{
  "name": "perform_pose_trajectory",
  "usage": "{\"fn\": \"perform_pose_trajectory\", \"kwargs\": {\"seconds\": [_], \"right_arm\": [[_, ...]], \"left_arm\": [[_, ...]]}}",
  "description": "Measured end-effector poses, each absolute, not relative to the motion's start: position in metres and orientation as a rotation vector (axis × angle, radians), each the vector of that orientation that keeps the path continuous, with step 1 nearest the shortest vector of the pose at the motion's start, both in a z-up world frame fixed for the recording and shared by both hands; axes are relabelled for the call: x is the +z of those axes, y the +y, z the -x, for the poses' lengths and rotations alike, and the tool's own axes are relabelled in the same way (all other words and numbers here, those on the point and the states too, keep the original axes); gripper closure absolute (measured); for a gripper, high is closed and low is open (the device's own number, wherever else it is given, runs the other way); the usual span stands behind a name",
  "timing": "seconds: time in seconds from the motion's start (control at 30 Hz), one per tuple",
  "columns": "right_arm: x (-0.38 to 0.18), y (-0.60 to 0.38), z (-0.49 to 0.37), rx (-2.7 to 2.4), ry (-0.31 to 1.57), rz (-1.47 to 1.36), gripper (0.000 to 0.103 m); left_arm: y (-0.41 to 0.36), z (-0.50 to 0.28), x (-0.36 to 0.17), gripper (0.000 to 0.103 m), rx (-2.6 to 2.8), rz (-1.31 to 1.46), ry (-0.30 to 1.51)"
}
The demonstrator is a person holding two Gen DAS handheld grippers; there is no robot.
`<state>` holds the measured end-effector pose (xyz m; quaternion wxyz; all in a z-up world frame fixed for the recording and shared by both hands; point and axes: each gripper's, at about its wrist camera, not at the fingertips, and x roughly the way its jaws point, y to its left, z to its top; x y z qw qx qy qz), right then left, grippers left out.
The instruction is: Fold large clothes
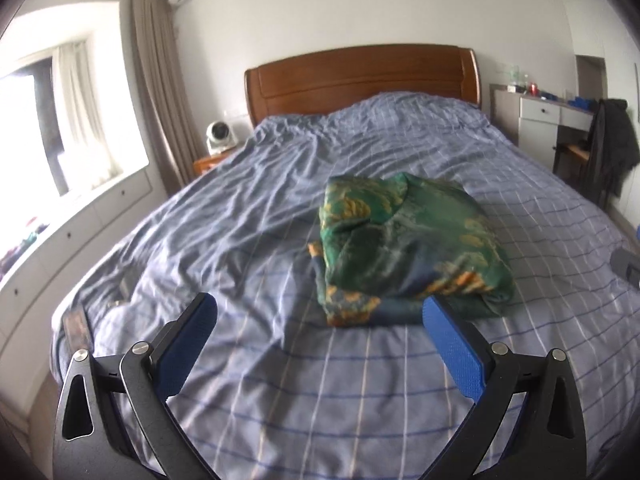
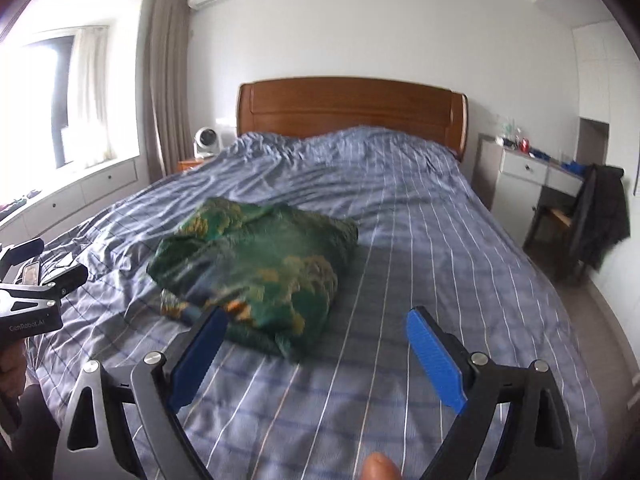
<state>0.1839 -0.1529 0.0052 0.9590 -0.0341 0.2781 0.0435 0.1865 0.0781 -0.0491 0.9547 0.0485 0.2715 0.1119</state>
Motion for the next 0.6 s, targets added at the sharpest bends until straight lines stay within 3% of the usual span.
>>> {"fn": "perform_pose_trajectory", "kwargs": {"seconds": [0.6], "right_arm": [[0.006, -0.133, -0.144, 0.079, 0.595, 0.154, 0.010]], "left_arm": [[0.071, -0.170, -0.057, 0.000, 0.164, -0.022, 0.659]]}}
